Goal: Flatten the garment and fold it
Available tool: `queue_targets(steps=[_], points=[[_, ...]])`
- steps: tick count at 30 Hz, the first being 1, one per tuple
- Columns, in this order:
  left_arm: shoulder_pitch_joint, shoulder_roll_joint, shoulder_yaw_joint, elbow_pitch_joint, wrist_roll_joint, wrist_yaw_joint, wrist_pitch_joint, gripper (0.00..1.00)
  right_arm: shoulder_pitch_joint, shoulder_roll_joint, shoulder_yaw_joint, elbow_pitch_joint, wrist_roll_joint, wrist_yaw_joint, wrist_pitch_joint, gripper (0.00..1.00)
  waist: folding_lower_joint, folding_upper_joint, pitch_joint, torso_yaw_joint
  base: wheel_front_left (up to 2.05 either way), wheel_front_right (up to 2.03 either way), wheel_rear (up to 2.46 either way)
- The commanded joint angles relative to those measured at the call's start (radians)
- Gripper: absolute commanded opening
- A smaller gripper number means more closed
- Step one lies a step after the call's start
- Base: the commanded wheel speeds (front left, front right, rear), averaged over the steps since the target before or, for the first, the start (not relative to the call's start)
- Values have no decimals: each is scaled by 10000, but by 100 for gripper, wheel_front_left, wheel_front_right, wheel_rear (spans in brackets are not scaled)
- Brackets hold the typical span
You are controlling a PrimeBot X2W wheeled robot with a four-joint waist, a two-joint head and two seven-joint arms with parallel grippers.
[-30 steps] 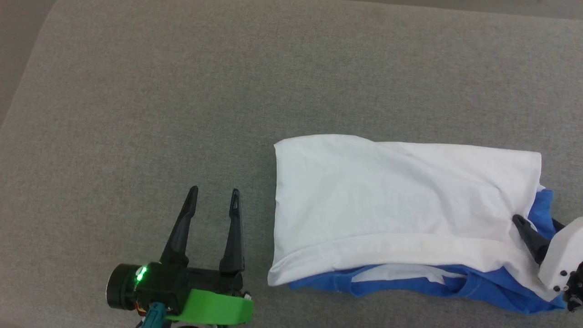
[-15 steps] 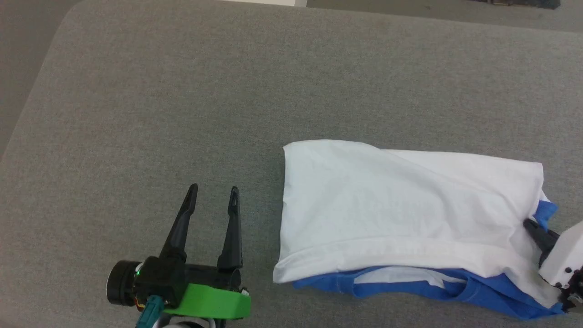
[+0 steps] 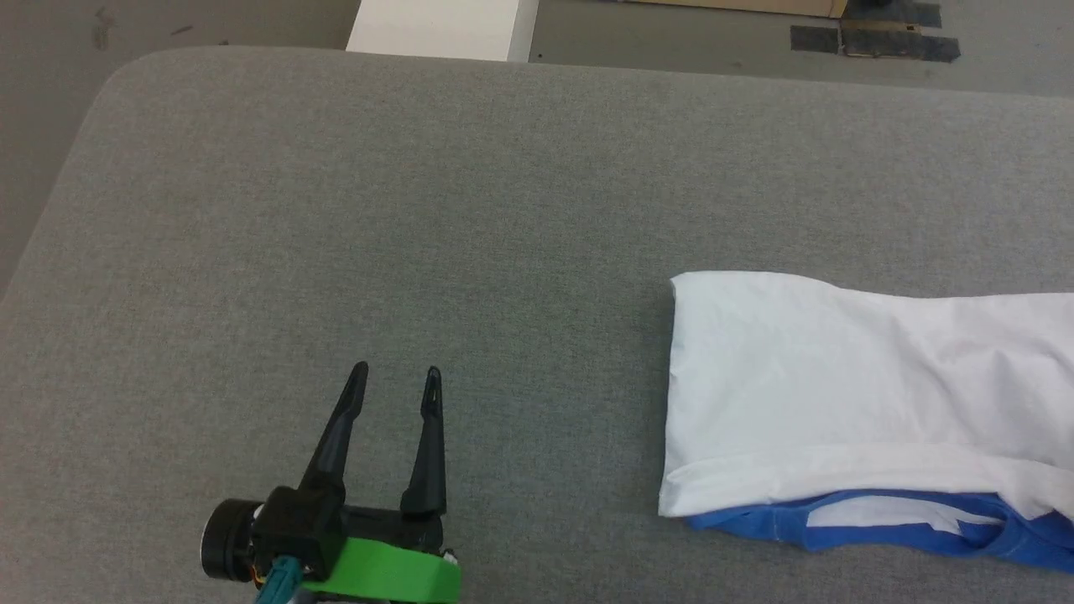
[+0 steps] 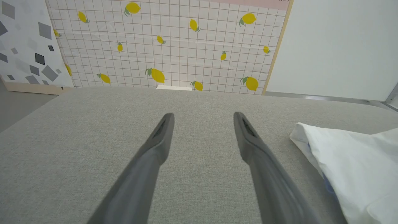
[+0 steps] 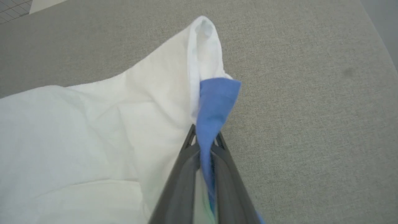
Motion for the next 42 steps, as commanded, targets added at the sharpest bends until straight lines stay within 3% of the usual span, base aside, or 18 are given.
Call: queue_targets(steps=[1,8,9,15,29,42], points=[[151,-107,11,71,5,-84,-39,100,-218,44,353,-321,146,-15,308,0,0,-1,-111,-67,0,0,0],[173,-266,6,325,-91,-316,-39,100,-144,775,2188,-1908,610,-15,1918,0,0,-1,-367,-45,0,0,0],[176,-310,43,409,-106,-407,-39,100,-330,1050,2948,-2132,731,-15,2341,0,0,-1,-421,-13,0,0,0],[160,-376,71,550,-103,-638,-40,100,-741,1492,4170,-1953,768,-15,2676,0,0,-1,-393,186,0,0,0],[-95,-559,-5,812,-41,-884,-40,100,-2125,1817,5941,229,-84,-15,1323,0,0,-1,-16,521,0,0,0],[-478,-654,-236,1084,-243,-920,-40,100,-2724,2031,6700,2884,-1160,-15,490,1,0,-1,137,854,0,0,0]])
